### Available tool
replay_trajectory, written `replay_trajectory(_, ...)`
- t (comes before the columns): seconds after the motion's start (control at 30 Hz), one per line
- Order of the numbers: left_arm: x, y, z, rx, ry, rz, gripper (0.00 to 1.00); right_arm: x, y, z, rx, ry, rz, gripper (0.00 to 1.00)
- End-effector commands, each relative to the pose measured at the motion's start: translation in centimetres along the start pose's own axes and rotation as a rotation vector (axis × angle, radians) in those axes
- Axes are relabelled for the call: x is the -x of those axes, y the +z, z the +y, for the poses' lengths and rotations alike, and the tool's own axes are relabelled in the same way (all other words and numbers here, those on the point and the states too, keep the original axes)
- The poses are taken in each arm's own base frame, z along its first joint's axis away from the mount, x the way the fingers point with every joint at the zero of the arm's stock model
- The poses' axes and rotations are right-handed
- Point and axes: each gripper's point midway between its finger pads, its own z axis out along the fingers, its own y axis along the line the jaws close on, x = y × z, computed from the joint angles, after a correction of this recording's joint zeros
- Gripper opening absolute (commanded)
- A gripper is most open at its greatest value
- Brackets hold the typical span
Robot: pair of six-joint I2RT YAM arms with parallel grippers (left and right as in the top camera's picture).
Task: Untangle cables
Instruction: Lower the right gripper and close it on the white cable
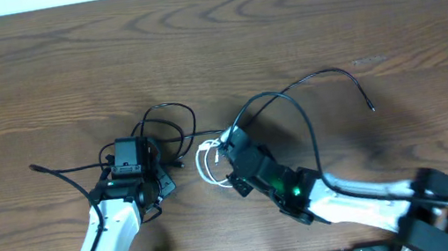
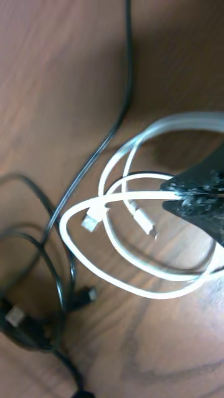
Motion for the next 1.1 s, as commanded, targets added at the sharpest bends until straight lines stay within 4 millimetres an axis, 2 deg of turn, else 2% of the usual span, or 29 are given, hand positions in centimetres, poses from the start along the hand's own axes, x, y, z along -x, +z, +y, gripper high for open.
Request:
replay_trajectory(0.0,0.0,0.1,0.5,0.019,-0.005,-0.003,0.13,1.1,-1.6,-3.5,-0.167,-0.001,-0.025,0.01)
replay_trajectory(0.07,0.0,0.1,0.5,0.019,-0.005,-0.003,0.13,0.7,-2.0,-4.3,-0.209,-0.021,-0.006,0.01)
replay_trajectory(0.27,0.0,0.1,0.5,0.019,-0.005,-0.003,0.13,0.6,-2.7,-4.0,-0.186,-0.07,0.026,0.02)
replay_trajectory(0.3,0.0,0.1,0.5,0.019,-0.005,-0.003,0.13,0.8,-2.8,-3.7,-0.172,-0.068,0.027,0.13)
replay_trajectory(0.33,0.0,0.1,0.5,0.019,-0.005,-0.003,0.13,1.1,-3.0,-3.4,-0.155,-0.066,0.024,0.62)
replay_trajectory(0.37,0.0,0.1,0.5,0.019,-0.005,-0.003,0.13,1.5,-3.2,-3.3,-0.15,-0.063,0.016,0.99)
replay_trajectory(0.5,0.0,0.1,0.4,0.019,-0.005,-0.003,0.13,4.0,-4.0,-2.4,-0.116,-0.047,-0.031,0.99)
replay_trajectory(0.57,0.0,0.1,0.5,0.019,-0.005,-0.003,0.13,5.8,-4.5,-0.3,-0.01,-0.037,-0.044,0.99)
replay_trajectory(0.67,0.0,0.1,0.5,0.019,-0.005,-0.003,0.13,7.0,-5.0,1.5,0.08,0.023,-0.021,0.99)
replay_trajectory(0.77,0.0,0.1,0.4,0.019,-0.005,-0.003,0.13,6.8,-5.2,2.6,0.134,0.104,0.026,0.99)
replay_trajectory(0.93,0.0,0.1,0.4,0.019,-0.005,-0.003,0.14,4.2,-5.0,4.8,0.211,0.191,0.14,0.99)
replay_trajectory(1.03,0.0,0.1,0.4,0.019,-0.005,-0.003,0.15,3.6,-4.6,5.5,0.199,0.179,0.143,0.99)
replay_trajectory(1.07,0.0,0.1,0.4,0.019,-0.005,-0.003,0.15,3.5,-4.6,5.6,0.194,0.179,0.142,0.96)
